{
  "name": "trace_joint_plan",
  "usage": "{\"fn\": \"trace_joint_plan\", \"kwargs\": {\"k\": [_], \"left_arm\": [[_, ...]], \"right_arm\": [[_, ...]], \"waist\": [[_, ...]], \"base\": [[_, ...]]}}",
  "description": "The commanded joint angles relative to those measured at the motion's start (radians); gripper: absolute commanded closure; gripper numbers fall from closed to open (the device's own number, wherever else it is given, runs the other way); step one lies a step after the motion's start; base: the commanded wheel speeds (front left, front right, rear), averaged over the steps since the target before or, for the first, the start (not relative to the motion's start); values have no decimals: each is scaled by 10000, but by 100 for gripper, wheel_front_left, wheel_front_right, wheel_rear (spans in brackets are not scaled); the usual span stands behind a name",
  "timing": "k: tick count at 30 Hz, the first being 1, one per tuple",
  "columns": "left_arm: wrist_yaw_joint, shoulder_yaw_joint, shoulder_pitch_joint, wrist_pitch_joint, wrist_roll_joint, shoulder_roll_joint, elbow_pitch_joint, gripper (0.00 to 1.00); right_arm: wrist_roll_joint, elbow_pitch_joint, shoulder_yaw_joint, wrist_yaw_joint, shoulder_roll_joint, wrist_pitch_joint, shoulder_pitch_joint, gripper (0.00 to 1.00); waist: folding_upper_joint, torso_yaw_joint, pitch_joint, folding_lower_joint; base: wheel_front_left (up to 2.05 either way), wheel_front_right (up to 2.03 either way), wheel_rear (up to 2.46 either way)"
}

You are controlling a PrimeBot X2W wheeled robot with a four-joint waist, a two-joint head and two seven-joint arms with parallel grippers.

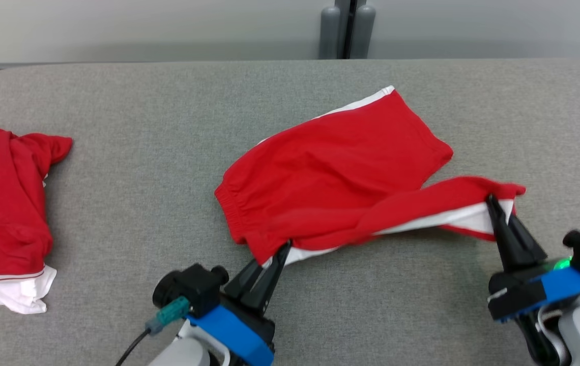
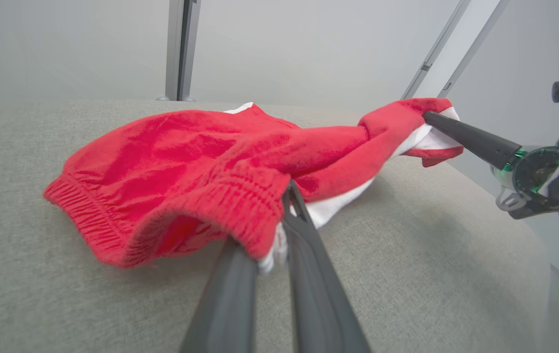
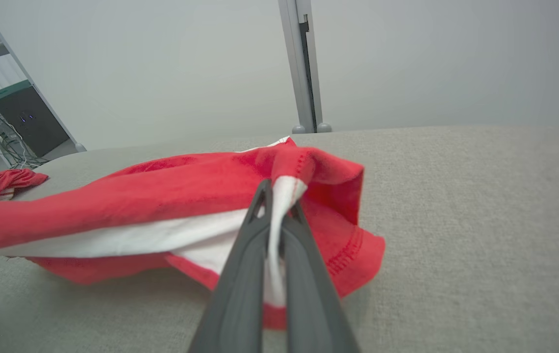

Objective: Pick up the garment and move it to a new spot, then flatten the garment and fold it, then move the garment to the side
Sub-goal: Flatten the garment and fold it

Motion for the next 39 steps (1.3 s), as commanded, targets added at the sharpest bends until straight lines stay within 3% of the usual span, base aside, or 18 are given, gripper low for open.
{"fn": "trace_joint_plan", "kwargs": {"k": [1, 9, 23, 24, 25, 26, 33, 39], "left_arm": [[-30, 10, -445, 9, -48, -23, 74, 100], [-98, 141, -1871, 7, -259, -197, 684, 100], [-127, -307, -4162, -81, -1111, -644, 2617, 100], [-128, -345, -4231, -83, -1150, -664, 2718, 100], [-128, -327, -4311, -81, -1171, -687, 2774, 70], [-128, -276, -4356, -83, -1179, -709, 2822, 1], [-130, 327, -3906, -86, -841, -882, 2976, 0], [-130, 1284, -2891, -86, -364, -659, 2444, 0]], "right_arm": [[-57, 218, 49, 1, -158, 80, -545, 100], [-130, 1410, 394, 0, -341, 402, -2657, 100], [-228, 4495, 1408, 1, 31, 296, -6104, 100], [-192, 4692, 1476, 1, 77, 270, -6265, 96], [-142, 4876, 1512, 1, 116, 210, -6396, 70], [-95, 5054, 1554, 1, 151, 193, -6512, 0], [163, 5717, 1883, 1, 17, -13, -6549, 0], [293, 5427, 1832, 1, -478, -35, -5874, 0]], "waist": [[0, 142, 196, -1], [0, 517, 883, -1], [0, 948, 1936, -1], [0, 956, 1959, -1], [0, 964, 1978, -1], [0, 970, 1988, -1], [0, 983, 1717, -1], [0, 994, 1282, -1]], "base": [[0, 0, 0], [0, 0, 0], [0, 0, 0], [0, 0, 0], [0, 0, 0], [0, 0, 0], [0, 0, 0], [0, 0, 0]]}}
